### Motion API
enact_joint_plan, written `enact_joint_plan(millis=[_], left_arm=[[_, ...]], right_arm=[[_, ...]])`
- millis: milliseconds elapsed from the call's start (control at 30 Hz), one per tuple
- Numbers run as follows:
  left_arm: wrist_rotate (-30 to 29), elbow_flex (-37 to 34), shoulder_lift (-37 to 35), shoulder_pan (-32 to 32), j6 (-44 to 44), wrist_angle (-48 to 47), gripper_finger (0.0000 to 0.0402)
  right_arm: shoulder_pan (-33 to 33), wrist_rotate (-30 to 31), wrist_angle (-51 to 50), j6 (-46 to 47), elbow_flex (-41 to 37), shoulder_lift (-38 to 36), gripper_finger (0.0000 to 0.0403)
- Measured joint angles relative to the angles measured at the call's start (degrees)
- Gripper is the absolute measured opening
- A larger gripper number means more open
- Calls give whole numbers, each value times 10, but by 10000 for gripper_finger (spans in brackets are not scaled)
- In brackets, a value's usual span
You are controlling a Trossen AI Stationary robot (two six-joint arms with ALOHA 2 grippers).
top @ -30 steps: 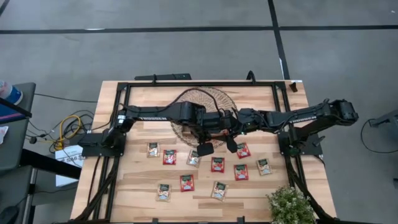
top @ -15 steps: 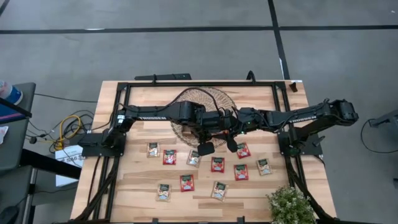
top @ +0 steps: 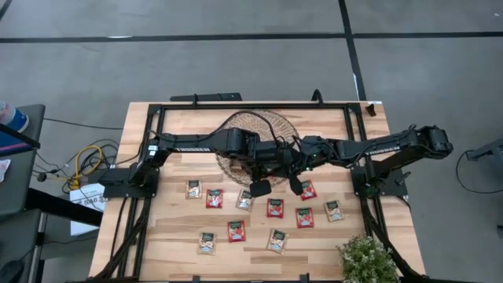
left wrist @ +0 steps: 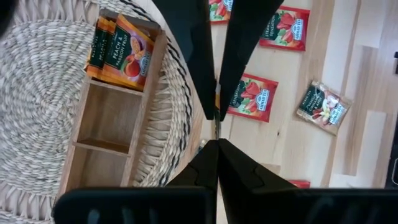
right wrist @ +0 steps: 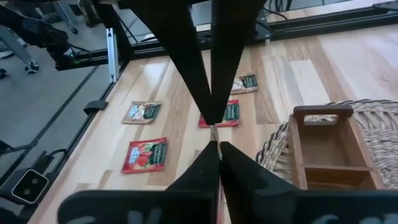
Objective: Pick & Place Tea
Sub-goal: Put the orange tea bag into the right section of the wooden organizer
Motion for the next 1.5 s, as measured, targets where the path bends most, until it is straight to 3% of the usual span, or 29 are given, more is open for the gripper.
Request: enact_joint_plan(millis=[533,733,1000,1200,1500], left_arm=[[-8,0,0,2,21,-6,4],[-6,0,0,11,20,-10,65],[-82,-1,-8,13,47,-52,167],[-110,-1,-47,15,66,-138,178],[-111,0,-158,17,17,-76,177]], right_arm=[[0,1,-1,3,0,-1,0],[0,2,-2,4,0,-1,0],[-4,7,-11,5,0,-1,0],[-30,9,-35,4,-1,-1,0],[-74,9,-58,-2,-1,-8,0]])
